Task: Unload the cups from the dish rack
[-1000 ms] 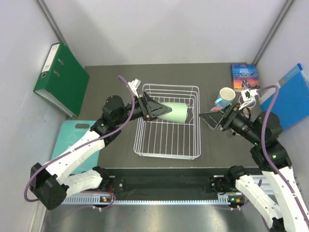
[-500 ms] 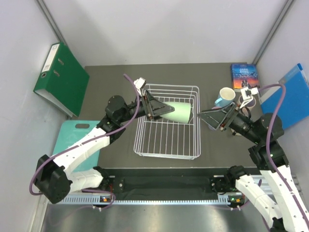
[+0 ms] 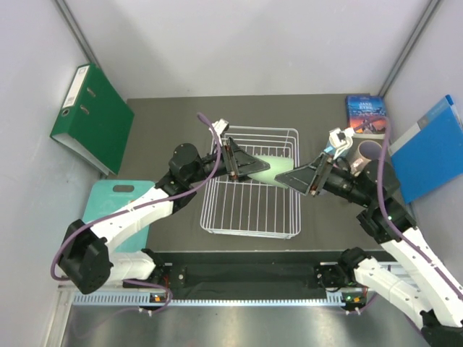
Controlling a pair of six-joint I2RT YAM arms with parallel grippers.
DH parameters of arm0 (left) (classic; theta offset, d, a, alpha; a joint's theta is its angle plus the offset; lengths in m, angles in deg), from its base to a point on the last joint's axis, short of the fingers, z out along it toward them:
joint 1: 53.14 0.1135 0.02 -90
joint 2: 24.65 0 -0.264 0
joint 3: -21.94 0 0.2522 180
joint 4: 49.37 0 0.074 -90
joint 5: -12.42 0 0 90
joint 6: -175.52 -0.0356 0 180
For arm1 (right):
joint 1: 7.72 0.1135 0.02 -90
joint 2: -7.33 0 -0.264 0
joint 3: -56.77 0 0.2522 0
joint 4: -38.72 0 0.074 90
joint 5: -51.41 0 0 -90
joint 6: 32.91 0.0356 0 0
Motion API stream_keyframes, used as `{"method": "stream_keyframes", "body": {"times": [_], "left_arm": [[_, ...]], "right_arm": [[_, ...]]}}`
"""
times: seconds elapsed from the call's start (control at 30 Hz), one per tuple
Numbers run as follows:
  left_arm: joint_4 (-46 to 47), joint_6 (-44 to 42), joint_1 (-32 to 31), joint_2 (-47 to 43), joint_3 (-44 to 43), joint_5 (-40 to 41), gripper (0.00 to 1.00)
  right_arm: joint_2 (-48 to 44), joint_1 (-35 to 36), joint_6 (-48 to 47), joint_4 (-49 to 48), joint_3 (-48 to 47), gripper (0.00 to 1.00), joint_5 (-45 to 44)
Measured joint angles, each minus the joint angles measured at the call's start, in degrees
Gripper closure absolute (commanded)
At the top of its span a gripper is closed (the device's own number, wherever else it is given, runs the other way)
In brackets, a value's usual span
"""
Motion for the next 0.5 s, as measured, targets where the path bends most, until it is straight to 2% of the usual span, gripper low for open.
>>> {"method": "stream_keyframes", "body": {"times": [0.03, 0.1, 0.17, 0.2, 0.23, 0.3, 0.33, 0.37, 0.43, 0.47, 0.5], "left_arm": [[-0.02, 0.00, -0.09, 0.17, 0.00, 0.15, 1.00], [-0.02, -0.02, -0.22, 0.28, 0.00, 0.33, 1.00], [-0.02, -0.02, -0.22, 0.28, 0.00, 0.48, 1.00], [-0.02, -0.02, -0.24, 0.28, -0.02, 0.46, 1.00], [-0.02, -0.02, -0.28, 0.28, -0.02, 0.46, 1.00], [-0.48, 0.37, -0.33, 0.39, -0.02, 1.07, 1.00], [-0.39, 1.20, -0.42, 0.50, -0.02, 0.85, 0.98], [-0.13, 1.46, -0.48, 0.50, -0.04, 1.07, 0.88], [0.20, 1.84, -0.66, 0.46, -0.20, 1.22, 0.58], [0.07, 1.64, -0.79, 0.37, -0.28, 1.53, 0.24], [-0.50, 1.25, -0.96, 0.22, -0.39, 1.88, 0.13]], "right_arm": [[0.50, 1.01, -0.11, -0.11, 0.37, 0.46, -0.35], [1.31, 2.51, -0.59, -0.26, 1.25, 0.53, -1.05], [1.97, 3.15, -0.79, -0.15, 2.14, 0.68, -1.55], [2.19, 3.26, -0.92, -0.20, 2.60, 0.76, -1.88], [2.27, 3.26, -1.14, -0.22, 2.99, 0.89, -2.14], [2.29, 3.37, -1.53, -0.63, 3.32, 0.99, -1.99], [2.16, 3.67, -1.86, -0.83, 3.32, 1.00, -1.97], [1.99, 3.72, -2.05, -1.05, 3.34, 1.00, -1.92], [1.66, 3.74, -2.73, -1.33, 3.17, 1.00, -1.97], [1.42, 3.87, -3.30, -0.57, 2.78, 1.00, -2.19], [1.42, 3.96, -4.24, 1.20, 1.64, 1.00, -2.69]]}}
